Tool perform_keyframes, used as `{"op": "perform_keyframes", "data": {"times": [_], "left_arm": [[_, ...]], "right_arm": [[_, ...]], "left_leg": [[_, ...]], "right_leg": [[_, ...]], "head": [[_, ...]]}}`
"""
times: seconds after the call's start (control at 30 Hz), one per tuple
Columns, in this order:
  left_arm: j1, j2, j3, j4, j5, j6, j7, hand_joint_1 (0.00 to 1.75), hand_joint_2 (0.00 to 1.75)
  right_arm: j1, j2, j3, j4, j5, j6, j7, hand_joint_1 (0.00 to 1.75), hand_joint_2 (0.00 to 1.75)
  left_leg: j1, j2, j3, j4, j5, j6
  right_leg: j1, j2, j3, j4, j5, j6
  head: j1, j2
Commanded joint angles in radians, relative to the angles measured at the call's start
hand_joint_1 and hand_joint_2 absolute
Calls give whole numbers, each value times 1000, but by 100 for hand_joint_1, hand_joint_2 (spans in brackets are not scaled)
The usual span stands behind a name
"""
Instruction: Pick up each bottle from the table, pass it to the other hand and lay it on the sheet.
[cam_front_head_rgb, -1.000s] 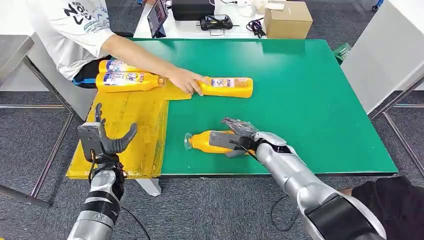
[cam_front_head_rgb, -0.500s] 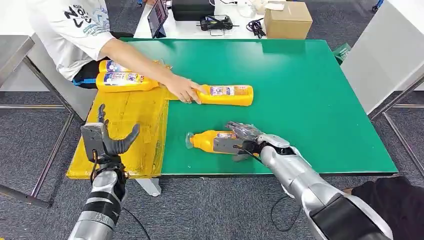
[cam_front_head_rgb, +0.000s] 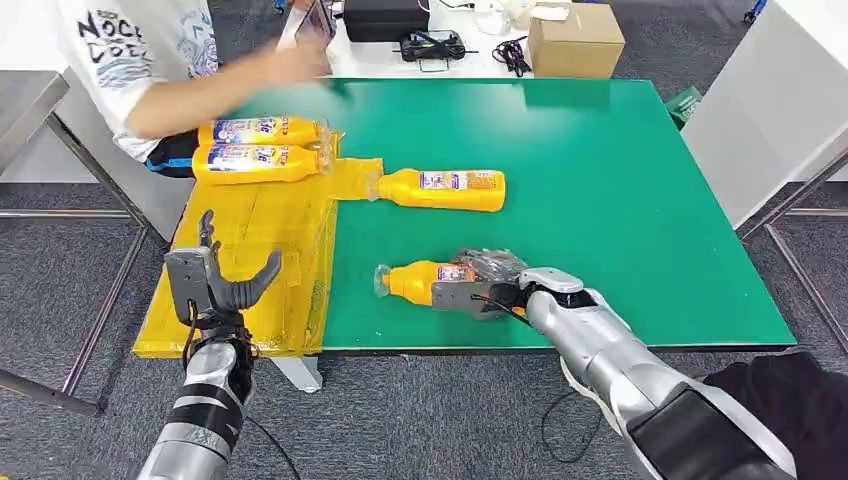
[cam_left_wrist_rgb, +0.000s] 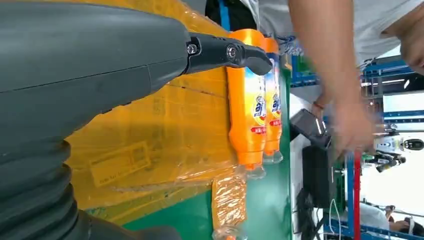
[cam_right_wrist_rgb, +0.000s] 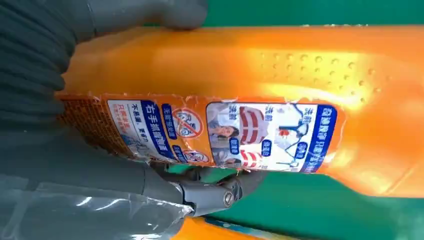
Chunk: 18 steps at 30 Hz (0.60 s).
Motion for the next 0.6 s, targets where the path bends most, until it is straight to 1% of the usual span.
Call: {"op": "perform_keyframes", "data": {"times": [0.03, 0.07, 0.1, 0.17, 0.2, 0.23, 0.27, 0.3, 0.37, 0.4, 0.43, 0.5, 0.53, 0.57, 0.6], "left_arm": [[-11, 8, -25, 34, -1, -1, 12, 0, 175], [-6, 7, -23, 26, -3, -2, 14, 0, 175], [2, 5, -20, 13, -6, -4, 17, 0, 175], [16, 2, -13, -8, -10, -8, 23, 0, 175], [27, -1, -8, -23, -12, -13, 27, 0, 175], [35, -4, -4, -35, -12, -17, 30, 0, 175], [42, -6, -2, -47, -10, -22, 34, 0, 175], [45, -8, 0, -50, -7, -24, 37, 0, 175], [63, -20, 3, -68, 45, -71, 67, 0, 175], [66, -23, 1, -70, 62, -89, 73, 0, 175], [70, -28, -7, -71, 101, -132, 88, 0, 175], [69, -32, -25, -64, 159, -181, 108, 0, 175], [71, -29, -38, -65, 181, -201, 116, 0, 175], [74, -27, -57, -68, 223, -245, 133, 0, 175], [78, -16, -83, -77, 245, -290, 131, 0, 175]], "right_arm": [[42, -31, 29, -70, -24, -134, 17, 175, 175], [65, -28, 0, -96, -30, -175, 23, 175, 175], [100, -22, -39, -143, -23, -231, 34, 175, 175], [167, -10, -118, -242, -11, -313, 52, 175, 175], [228, 10, -198, -331, 0, -373, 61, 175, 175], [276, 33, -262, -404, 15, -424, 59, 175, 175], [314, 45, -299, -473, 39, -430, 68, 175, 175], [332, 55, -325, -502, 36, -450, 66, 175, 175], [429, 119, -466, -655, 34, -586, -11, 175, 175], [447, 136, -496, -691, 13, -625, -42, 175, 175], [476, 147, -529, -748, -5, -659, -84, 175, 175], [518, 167, -581, -818, -46, -699, -148, 175, 175], [527, 172, -594, -827, -49, -699, -160, 175, 175], [549, 180, -610, -846, -51, -726, -196, 175, 175], [561, 183, -620, -853, -56, -725, -200, 175, 175]], "left_leg": [[0, -1, 4, -1, -1, -1], [0, -1, 3, -1, -1, -1], [1, -1, 6, -1, -2, -1], [1, 0, 7, -1, -3, -2], [1, 0, 5, -1, -2, -1], [1, 0, 6, -1, -3, -2], [1, 1, 5, -1, -3, -2], [1, 2, 4, -1, -3, -2], [1, 2, 9, -1, -6, -3], [1, 1, 3, -1, -3, -2], [2, 1, 6, 0, -5, -2], [1, -1, 2, 0, -3, -2], [1, -2, 0, -1, -2, -1], [1, -3, 2, 0, -3, -1], [2, -2, 5, 0, -5, -2]], "right_leg": [[1, -1, 4, -1, -1, -1], [0, -1, 3, -1, -1, -1], [1, -1, 6, -1, -2, -2], [1, 0, 7, -1, -3, -2], [1, -1, 5, -1, -2, -2], [1, 0, 6, -1, -3, -2], [1, 1, 5, -1, -2, -2], [2, 2, 3, -1, -2, -2], [2, 2, 9, 0, -5, -4], [2, 1, 3, 0, -2, -2], [2, 1, 6, 0, -4, -3], [2, -1, 2, 1, -3, -2], [2, -2, 0, 0, -2, -2], [2, -3, 3, 1, -4, -2], [2, -3, 6, 1, -5, -3]], "head": [[0, 0], [0, 0], [0, 0], [0, 0], [0, 0], [0, 0], [0, 0], [0, 0], [0, 0], [0, 0], [0, 0], [0, 0], [0, 0], [0, 0], [0, 0]]}}
